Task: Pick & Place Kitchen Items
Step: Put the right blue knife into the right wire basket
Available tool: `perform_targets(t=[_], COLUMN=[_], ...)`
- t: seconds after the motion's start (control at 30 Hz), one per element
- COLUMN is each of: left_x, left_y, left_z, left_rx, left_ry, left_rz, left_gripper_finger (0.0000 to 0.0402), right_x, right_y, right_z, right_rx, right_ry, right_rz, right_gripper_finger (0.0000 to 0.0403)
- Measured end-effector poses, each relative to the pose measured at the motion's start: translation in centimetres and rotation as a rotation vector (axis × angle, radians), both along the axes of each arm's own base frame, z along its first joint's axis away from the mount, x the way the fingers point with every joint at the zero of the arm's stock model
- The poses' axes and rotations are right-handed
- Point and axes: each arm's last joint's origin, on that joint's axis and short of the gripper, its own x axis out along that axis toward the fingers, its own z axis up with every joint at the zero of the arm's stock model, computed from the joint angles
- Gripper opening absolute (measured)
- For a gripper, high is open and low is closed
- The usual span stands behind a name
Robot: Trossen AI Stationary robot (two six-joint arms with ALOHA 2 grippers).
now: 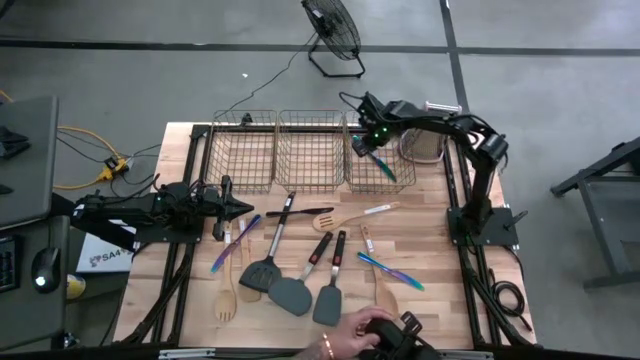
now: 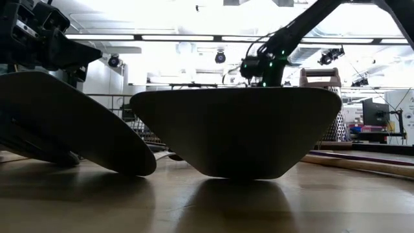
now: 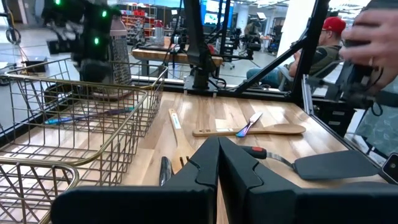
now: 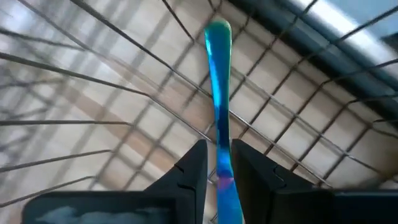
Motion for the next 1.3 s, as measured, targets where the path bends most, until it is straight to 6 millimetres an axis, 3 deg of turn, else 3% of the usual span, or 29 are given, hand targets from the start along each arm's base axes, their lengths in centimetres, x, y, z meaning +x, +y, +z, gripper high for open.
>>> perform_targets(t=[0.3,0.5,0.67,0.97,1.3], left_x=[0.0,0.0,0.0,0.0,0.0], left_y=[0.0,0.0,0.0,0.0,0.0], left_z=[0.0,0.0,0.0,0.0,0.0], left_rx=[0.000,0.000,0.000,0.000,0.000], left_ry=[0.000,0.000,0.000,0.000,0.000], left_rz=[0.000,0.000,0.000,0.000,0.000], left_gripper_finger=[0.0003,0.0003,0.0003,0.0003,0.0003], right_x=[-0.5,-0.9,-1.6,-1.5,-1.9], right_y=[2.6,6.7,10.9,18.0,25.1], right_z=[5.7,9.2,10.7,10.8,6.7], right_rx=[-0.083,-0.099,-0.047,0.099,0.227], right_ry=[-0.141,-0.169,-0.105,0.022,0.161], right_rz=[0.037,0.134,0.247,0.366,0.515], right_gripper_finger=[0.0076,0.0146,0.0204,0.0214,0.0207])
